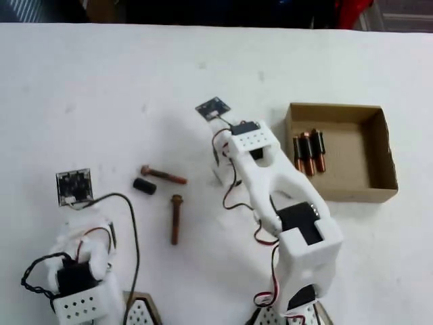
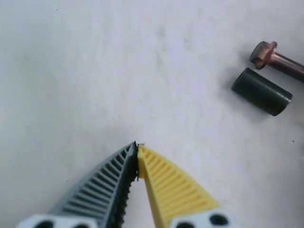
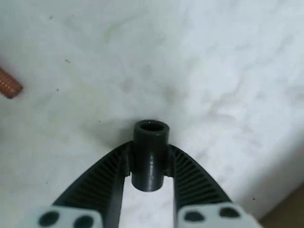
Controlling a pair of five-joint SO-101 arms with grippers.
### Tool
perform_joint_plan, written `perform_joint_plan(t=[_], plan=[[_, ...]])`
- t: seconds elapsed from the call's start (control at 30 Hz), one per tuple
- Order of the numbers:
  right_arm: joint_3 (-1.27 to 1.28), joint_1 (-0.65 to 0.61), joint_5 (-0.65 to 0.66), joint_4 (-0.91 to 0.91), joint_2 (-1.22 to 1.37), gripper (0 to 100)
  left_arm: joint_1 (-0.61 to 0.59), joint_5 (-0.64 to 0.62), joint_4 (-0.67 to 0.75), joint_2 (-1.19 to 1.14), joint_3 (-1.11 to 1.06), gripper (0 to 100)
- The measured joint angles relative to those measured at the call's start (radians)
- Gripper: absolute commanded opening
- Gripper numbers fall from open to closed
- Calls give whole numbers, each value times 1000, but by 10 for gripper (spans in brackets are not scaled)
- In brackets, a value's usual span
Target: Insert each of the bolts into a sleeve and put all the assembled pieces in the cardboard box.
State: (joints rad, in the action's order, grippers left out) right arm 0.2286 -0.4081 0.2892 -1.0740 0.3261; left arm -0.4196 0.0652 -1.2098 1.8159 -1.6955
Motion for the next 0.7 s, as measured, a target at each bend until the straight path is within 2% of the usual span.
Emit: perform_joint_plan(t=[0.3, 0.53, 0.7], plan=[[-173, -5, 0, -267, -63, 17, 0, 0, 0, 0, 0, 24], [-161, -6, 0, -365, -390, 17, 0, 14, 0, 0, 0, 23], [-8, -6, 0, -367, -657, 17, 0, 112, 0, 0, 0, 23]])
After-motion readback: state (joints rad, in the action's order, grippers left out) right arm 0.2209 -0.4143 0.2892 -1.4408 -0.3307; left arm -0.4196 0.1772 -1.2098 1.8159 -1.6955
